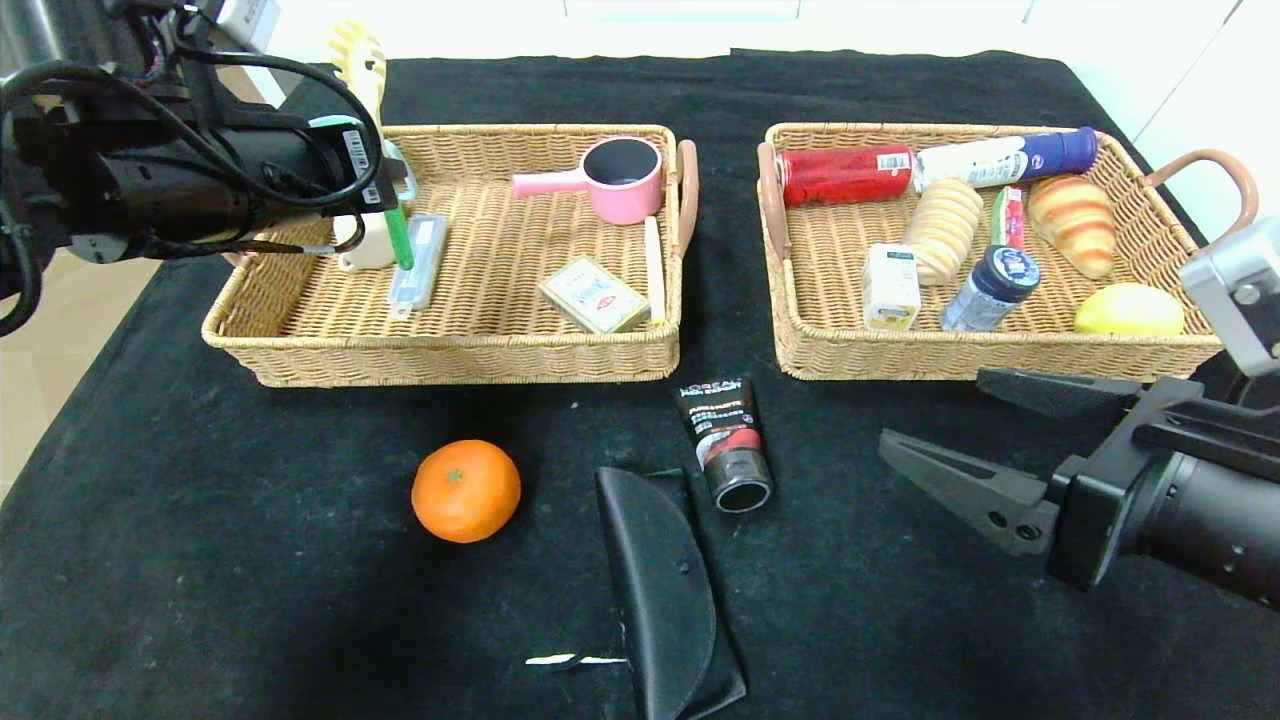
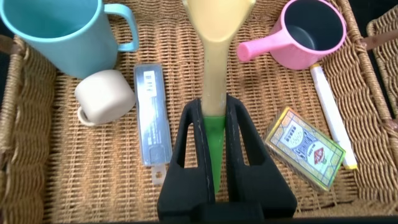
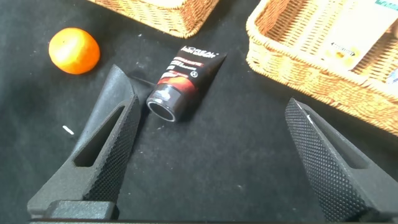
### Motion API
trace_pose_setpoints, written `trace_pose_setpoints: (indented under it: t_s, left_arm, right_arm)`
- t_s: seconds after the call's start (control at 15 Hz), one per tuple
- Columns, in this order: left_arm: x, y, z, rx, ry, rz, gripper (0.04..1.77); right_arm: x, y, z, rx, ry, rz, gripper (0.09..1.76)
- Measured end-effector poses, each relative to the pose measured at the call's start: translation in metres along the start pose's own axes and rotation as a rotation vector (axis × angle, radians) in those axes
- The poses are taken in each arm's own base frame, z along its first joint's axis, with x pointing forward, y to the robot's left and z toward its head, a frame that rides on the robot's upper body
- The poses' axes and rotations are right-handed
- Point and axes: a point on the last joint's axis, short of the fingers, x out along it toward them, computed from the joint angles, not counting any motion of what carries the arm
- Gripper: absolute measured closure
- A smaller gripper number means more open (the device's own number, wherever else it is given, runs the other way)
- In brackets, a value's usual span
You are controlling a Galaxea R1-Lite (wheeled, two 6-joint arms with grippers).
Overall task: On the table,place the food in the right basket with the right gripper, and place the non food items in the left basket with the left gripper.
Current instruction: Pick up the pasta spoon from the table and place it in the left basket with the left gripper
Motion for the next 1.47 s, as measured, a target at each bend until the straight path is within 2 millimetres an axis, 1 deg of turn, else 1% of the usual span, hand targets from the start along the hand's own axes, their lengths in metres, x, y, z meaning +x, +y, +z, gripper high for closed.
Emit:
trace_pose_setpoints:
  t_s: [0.27,0.53,0.6,0.67,0.8,0.93,1.07,1.2,1.47]
  left_arm:
    - [0.018,-0.001,-0.005,-0.001,0.014,0.005,1.58]
    - [0.022,-0.003,-0.009,0.0,0.026,0.0,1.58]
    - [0.023,-0.004,-0.01,0.0,0.028,0.0,1.49]
    - [0.023,-0.004,-0.01,0.0,0.027,0.004,1.31]
    - [0.023,-0.004,-0.01,0.0,0.025,0.005,1.04]
    - [0.023,-0.004,-0.01,0.0,0.024,0.005,0.83]
    - [0.023,-0.004,-0.01,0.0,0.025,0.006,0.66]
    - [0.023,-0.004,-0.01,-0.001,0.027,0.006,0.53]
    - [0.022,-0.004,-0.011,-0.002,0.03,0.006,0.36]
  right_arm:
    - [-0.003,-0.001,0.003,-0.002,-0.014,-0.003,0.15]
    - [-0.005,-0.001,0.004,-0.002,-0.019,-0.004,0.15]
    - [-0.005,-0.001,0.004,-0.001,-0.019,-0.004,0.15]
    - [-0.005,-0.001,0.004,-0.002,-0.019,-0.005,0.15]
    - [-0.005,-0.001,0.003,-0.002,-0.019,-0.004,0.15]
    - [-0.005,-0.001,0.003,-0.001,-0.018,-0.004,0.15]
    - [-0.005,-0.001,0.003,-0.001,-0.018,-0.004,0.15]
    - [-0.004,-0.001,0.003,-0.002,-0.016,-0.004,0.14]
    - [-0.004,-0.001,0.002,-0.002,-0.014,-0.004,0.14]
